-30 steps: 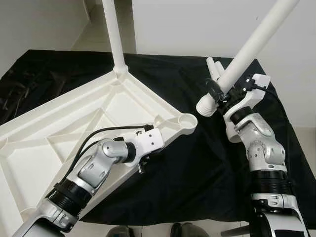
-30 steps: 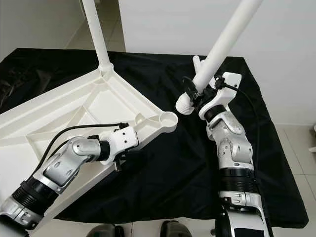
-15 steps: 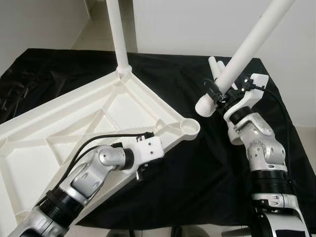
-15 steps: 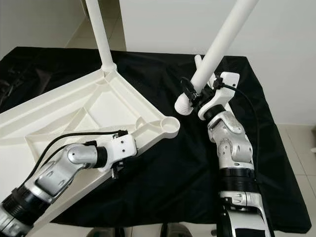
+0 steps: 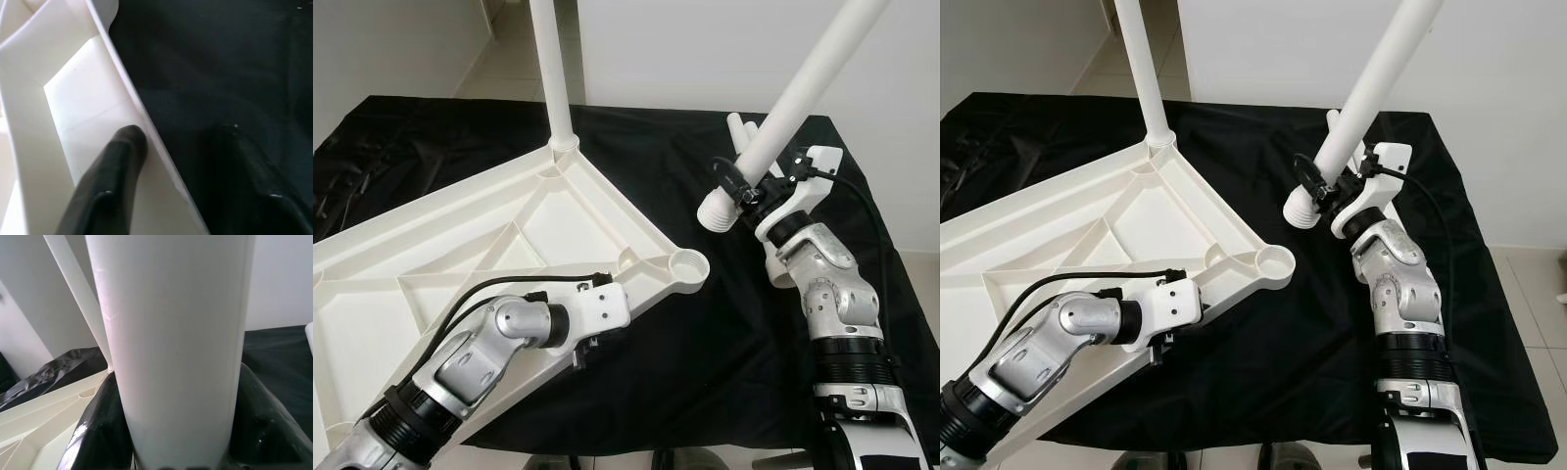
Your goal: Building children table
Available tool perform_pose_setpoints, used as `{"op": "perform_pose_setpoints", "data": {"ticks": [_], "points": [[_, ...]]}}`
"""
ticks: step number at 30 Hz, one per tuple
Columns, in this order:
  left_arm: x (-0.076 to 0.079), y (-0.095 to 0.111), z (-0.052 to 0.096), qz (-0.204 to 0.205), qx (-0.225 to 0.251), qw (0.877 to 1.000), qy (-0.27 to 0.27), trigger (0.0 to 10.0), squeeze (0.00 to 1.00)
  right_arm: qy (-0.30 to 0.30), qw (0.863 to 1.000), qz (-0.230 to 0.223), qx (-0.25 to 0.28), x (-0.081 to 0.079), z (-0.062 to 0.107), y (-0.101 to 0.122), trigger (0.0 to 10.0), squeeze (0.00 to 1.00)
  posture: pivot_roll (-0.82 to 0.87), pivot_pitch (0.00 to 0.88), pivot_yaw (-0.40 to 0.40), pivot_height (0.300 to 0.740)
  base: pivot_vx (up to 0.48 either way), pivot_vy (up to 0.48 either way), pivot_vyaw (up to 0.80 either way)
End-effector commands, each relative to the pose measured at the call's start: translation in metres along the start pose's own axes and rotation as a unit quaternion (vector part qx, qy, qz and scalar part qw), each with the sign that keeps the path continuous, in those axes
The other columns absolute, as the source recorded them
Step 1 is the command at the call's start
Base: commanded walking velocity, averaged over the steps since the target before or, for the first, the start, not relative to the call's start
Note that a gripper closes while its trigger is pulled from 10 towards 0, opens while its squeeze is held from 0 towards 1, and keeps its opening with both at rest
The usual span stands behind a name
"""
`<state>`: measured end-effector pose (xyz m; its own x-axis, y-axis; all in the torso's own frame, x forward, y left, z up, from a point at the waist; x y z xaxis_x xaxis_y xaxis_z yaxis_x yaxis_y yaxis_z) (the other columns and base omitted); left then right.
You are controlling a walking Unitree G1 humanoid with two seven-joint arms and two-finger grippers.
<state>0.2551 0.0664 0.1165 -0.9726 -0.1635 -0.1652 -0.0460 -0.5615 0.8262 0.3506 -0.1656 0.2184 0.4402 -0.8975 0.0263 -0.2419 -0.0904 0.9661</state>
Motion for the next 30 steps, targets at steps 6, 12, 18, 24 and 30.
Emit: {"op": "perform_pose_setpoints", "data": {"ticks": [6, 12, 18, 24, 30], "points": [[0.001, -0.007, 0.002, -0.008, -0.024, 1.000, -0.013, 10.0, 0.00, 0.052, 0.999, 0.016, 0.002, -0.014, 0.004, 0.002, 10.0, 0.00, 0.02, 0.075, 0.010, 0.740, 0.000, 0.000, 0.00], [0.008, -0.008, 0.019, -0.006, -0.032, 0.998, -0.050, 10.0, 0.00, 0.062, 0.998, 0.024, 0.002, -0.014, 0.005, 0.004, 10.0, 0.00, 0.01, 0.065, 0.012, 0.740, 0.000, 0.000, 0.00], [0.010, -0.004, 0.038, 0.006, -0.020, 0.997, -0.079, 10.0, 0.00, 0.063, 0.998, 0.028, 0.004, -0.013, 0.003, 0.006, 10.0, 0.00, 0.01, 0.065, 0.011, 0.740, 0.000, 0.000, 0.00], [0.003, -0.003, 0.058, 0.023, -0.019, 0.996, -0.085, 10.0, 0.00, 0.065, 0.997, 0.030, 0.004, -0.013, 0.001, 0.007, 10.0, 0.00, 0.02, 0.068, 0.011, 0.740, 0.000, 0.000, 0.00], [-0.018, -0.007, 0.075, 0.038, -0.024, 0.998, -0.051, 10.0, 0.00, 0.065, 0.997, 0.032, 0.005, -0.015, -0.003, 0.007, 10.0, 0.00, 0.02, 0.072, 0.015, 0.740, 0.000, 0.000, 0.00]]}}
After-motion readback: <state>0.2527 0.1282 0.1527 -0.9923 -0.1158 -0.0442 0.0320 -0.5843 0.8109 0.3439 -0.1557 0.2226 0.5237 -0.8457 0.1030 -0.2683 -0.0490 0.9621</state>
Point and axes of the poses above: a point about 5 cm out from each wrist's last joint towards the gripper, its own z axis pointing back from the gripper into the wrist, its own y axis along the axis of the wrist's last joint, x = y × z, the point moved 2 cm from there along -z, pointing out of the wrist towards the gripper, and after that the axes turned 8 degrees about z, right-handed, at the moved point
